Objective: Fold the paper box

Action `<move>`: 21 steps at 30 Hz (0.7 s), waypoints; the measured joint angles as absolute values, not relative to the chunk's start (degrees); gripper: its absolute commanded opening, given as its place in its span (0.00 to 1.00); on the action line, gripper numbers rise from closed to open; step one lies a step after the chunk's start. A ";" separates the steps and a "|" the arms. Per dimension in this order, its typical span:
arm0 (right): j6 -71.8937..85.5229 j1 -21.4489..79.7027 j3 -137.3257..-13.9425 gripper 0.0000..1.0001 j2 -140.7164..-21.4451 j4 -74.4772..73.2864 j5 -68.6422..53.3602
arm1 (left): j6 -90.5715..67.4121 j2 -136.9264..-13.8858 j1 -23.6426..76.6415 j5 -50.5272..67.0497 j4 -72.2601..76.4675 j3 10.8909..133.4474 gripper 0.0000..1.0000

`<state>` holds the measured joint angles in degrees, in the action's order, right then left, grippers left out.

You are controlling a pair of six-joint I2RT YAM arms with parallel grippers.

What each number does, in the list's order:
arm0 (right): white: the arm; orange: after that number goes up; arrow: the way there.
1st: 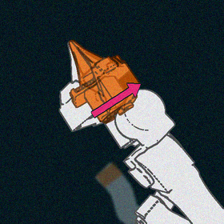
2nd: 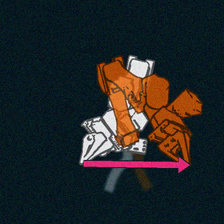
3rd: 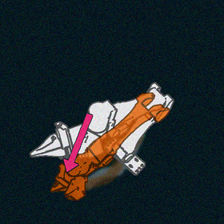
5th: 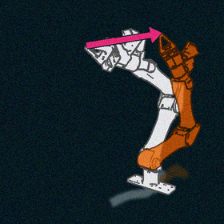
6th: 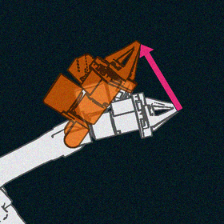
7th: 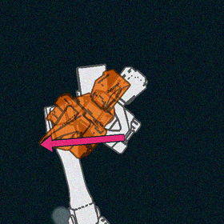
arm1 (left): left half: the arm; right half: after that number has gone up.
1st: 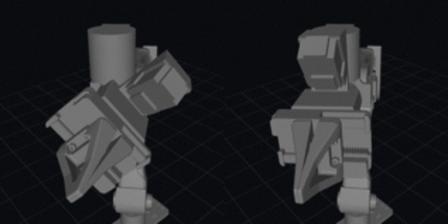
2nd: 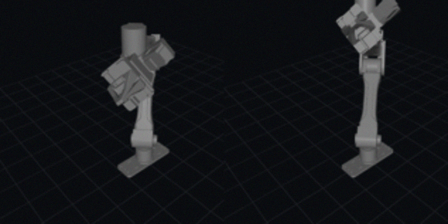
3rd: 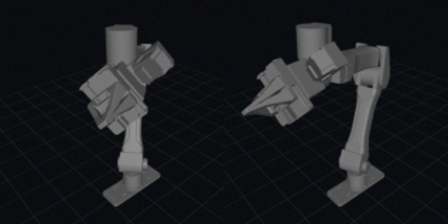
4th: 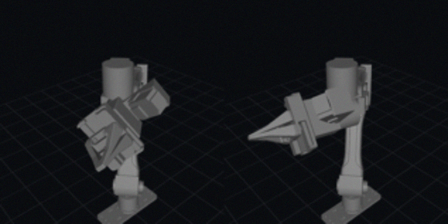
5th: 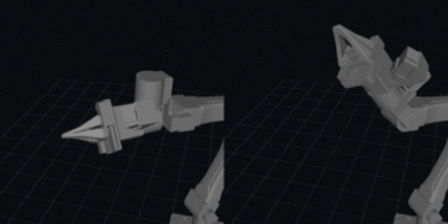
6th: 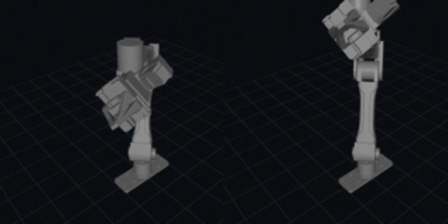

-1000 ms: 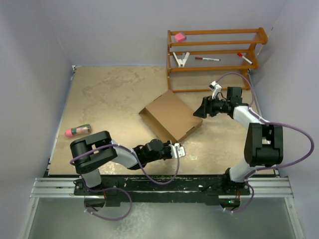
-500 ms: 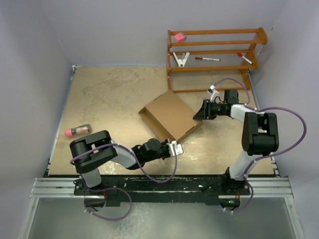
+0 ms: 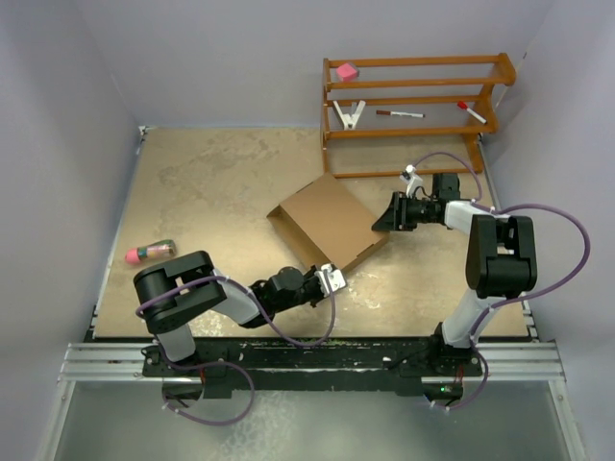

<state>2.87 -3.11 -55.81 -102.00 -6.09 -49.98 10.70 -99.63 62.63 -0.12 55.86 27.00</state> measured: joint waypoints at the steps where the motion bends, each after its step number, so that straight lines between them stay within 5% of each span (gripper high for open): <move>1: 2.90 -3.11 -55.81 0.48 -102.00 -6.11 -49.98 | 10.15 -99.63 62.61 -0.21 56.27 26.81 0.04; 21: 3.09 -3.07 -56.03 0.47 -102.00 -6.79 -49.30 | 4.40 -99.98 61.56 -1.32 61.43 24.21 0.04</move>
